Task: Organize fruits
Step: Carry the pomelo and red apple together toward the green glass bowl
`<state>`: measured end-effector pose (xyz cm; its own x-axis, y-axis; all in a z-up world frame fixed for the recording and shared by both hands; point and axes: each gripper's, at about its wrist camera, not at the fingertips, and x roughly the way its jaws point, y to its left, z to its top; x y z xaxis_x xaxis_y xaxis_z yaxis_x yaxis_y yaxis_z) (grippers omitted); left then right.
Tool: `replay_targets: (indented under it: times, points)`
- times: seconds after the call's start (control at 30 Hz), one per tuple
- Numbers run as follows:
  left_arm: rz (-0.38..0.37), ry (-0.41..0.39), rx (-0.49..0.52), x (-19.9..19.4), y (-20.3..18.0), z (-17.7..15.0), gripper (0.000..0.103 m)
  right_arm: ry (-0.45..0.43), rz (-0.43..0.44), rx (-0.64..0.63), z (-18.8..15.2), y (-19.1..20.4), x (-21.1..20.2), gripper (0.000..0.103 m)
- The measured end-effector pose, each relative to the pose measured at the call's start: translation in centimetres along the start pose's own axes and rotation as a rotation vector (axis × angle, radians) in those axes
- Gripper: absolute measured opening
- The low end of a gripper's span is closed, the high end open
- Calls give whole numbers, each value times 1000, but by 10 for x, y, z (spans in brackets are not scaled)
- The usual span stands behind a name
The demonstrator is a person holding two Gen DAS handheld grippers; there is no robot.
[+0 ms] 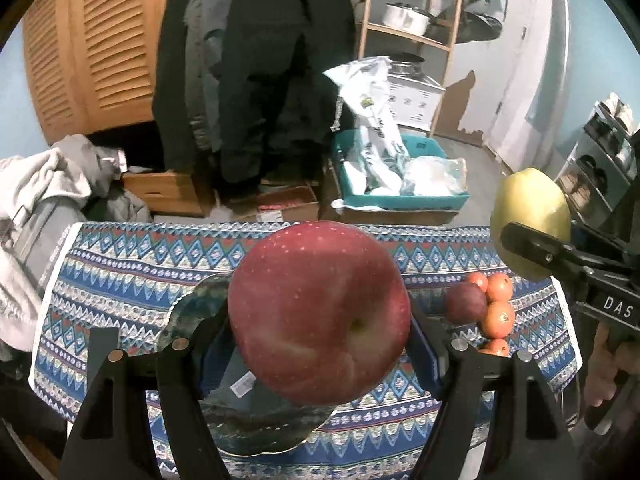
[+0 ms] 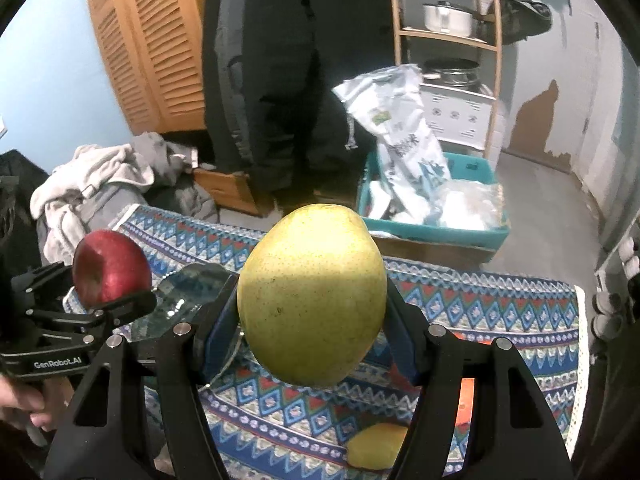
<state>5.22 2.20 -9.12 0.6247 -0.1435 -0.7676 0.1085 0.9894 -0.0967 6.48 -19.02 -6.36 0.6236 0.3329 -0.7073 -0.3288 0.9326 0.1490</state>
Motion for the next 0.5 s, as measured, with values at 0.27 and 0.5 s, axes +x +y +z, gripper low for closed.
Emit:
replay_targets:
  times: [0.27, 0.5]
  points:
    - [31, 15, -54, 3, 37, -11, 77, 25, 53, -27, 6, 30, 20, 66]
    - [54, 34, -92, 9, 64, -22, 77, 56, 100, -48, 11, 55, 42, 66]
